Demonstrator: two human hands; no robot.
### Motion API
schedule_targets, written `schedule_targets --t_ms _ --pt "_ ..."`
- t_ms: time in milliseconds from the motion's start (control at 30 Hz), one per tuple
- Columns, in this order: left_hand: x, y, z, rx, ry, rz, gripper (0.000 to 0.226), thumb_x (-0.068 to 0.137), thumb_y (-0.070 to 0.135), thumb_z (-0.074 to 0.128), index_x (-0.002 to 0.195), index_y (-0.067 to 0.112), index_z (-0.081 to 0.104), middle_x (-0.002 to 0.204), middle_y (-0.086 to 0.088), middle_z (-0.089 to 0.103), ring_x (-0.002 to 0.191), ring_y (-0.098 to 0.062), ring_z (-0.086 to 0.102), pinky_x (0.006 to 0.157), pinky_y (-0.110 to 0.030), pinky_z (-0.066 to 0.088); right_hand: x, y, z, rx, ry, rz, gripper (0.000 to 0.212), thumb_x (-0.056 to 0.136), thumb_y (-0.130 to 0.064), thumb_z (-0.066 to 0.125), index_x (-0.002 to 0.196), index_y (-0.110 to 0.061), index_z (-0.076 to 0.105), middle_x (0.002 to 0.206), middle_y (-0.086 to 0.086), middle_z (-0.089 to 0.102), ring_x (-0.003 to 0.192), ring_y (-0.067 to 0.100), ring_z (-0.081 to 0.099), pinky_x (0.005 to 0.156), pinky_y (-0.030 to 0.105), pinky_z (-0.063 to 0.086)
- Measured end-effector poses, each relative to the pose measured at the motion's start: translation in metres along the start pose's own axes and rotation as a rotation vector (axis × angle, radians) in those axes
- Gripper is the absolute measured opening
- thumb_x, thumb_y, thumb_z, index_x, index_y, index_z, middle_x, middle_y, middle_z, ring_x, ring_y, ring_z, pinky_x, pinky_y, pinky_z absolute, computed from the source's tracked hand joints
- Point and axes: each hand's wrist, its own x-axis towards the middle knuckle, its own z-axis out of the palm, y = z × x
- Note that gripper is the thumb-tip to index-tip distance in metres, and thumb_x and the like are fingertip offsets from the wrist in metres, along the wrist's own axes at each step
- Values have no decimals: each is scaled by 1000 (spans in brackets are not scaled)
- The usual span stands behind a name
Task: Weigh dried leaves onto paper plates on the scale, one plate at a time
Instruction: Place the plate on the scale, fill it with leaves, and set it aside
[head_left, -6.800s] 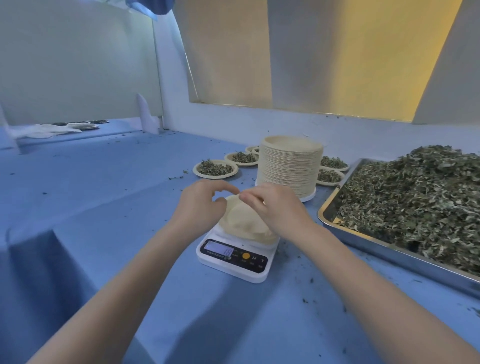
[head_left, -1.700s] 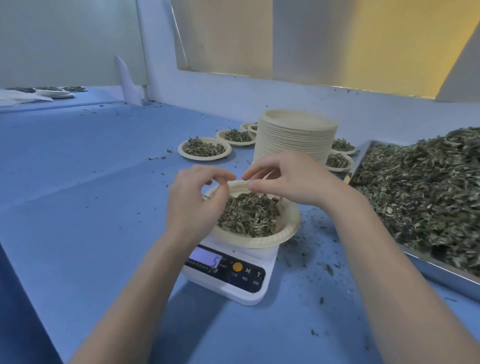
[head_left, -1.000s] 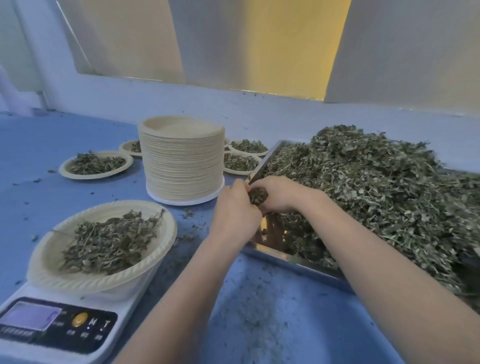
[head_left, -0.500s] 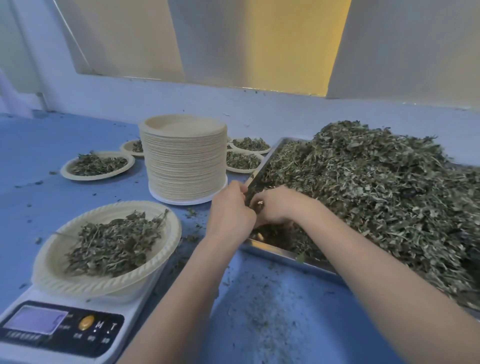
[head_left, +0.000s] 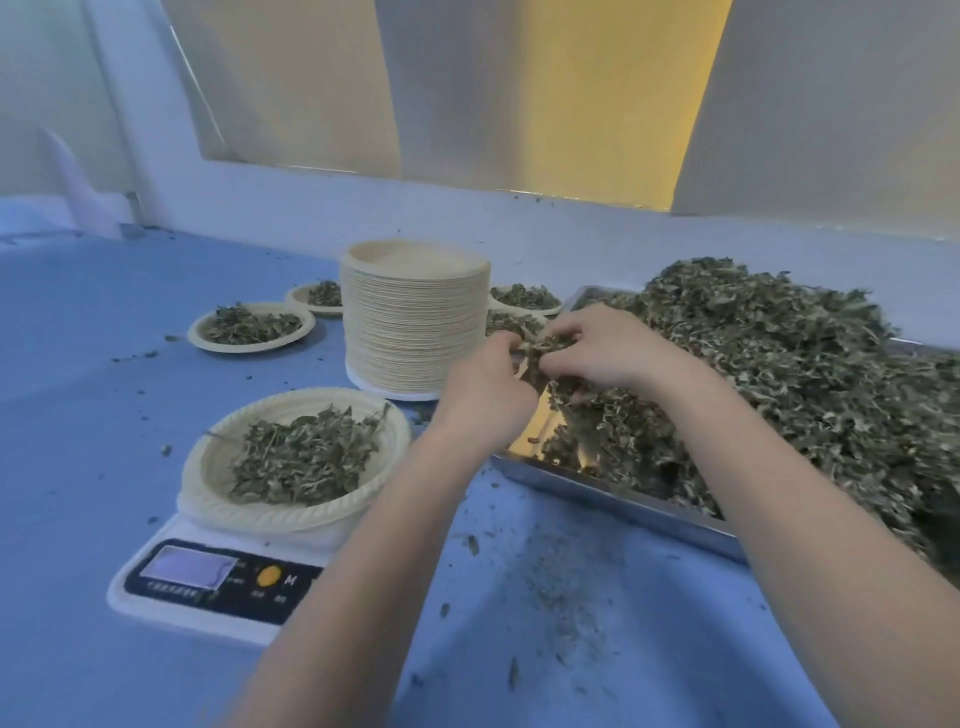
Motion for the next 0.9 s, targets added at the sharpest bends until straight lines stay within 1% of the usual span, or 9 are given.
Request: schedule_targets --t_ms 67,167,300,433,533,633,700,800,900 --pt "-8 -3 -20 -6 47 22 43 85 7 48 125 21 52 114 -5 62 102 -29 58 79 -31 46 0 -25 5 64 17 -64 14 81 -17 62 92 -19 70 83 12 71 49 9 63 53 24 56" --pt "-17 -15 -63 6 143 27 40 82 4 49 115 25 52 107 -6 63 89 -30 59 67 -33 48 7 -70 21 81 33 -170 22 80 -20 63 100 -11 69 87 11 71 56 11 64 50 17 53" --pt "-25 -43 -122 79 278 -29 40 83 -3 47 115 20 57 107 -11 64 93 -31 60 77 -38 52 15 -122 52 153 -69 -282 17 80 -21 67 97 -20 70 81 5 70 58 13 65 46 15 49" --pt "-33 -74 -154 149 334 -115 43 83 -7 42 110 20 61 109 -4 62 76 -16 53 59 -21 40 22 -142 80 52 -142 -347 35 72 -43 79 101 -27 70 97 -8 62 69 10 63 50 18 44" --pt "-35 -92 -159 102 360 -168 43 84 -7 41 109 22 61 110 -2 61 71 -13 50 53 -25 38 26 -139 91 48 -118 -361 27 74 -47 75 74 -20 73 66 -4 62 58 10 53 49 20 37" --pt "-34 -106 -155 44 367 -157 42 84 -7 41 103 24 63 105 0 63 92 -15 58 64 -26 45 29 -132 96 73 -50 -351 29 81 -40 72 57 -26 65 58 -2 59 45 3 46 48 20 35" --pt "-34 -112 -153 -3 419 -138 43 84 -7 42 96 27 65 99 5 65 95 -10 59 68 -20 48 29 -128 95 112 -10 -353 27 82 -37 71 57 -30 64 54 -8 56 42 1 44 44 17 33" --pt "-37 -119 -151 -58 523 -112 44 83 -4 45 85 35 65 90 14 67 85 0 61 55 -4 43 28 -124 94 177 12 -353 17 84 -35 70 70 -25 72 58 -12 62 41 -6 46 41 10 30" --pt "-46 -123 -148 -131 627 -72 44 81 -1 48 78 40 64 81 19 68 85 5 61 69 -11 45 28 -123 93 230 19 -343 18 83 -35 70 78 -18 75 49 -15 58 36 -4 43 39 10 29"
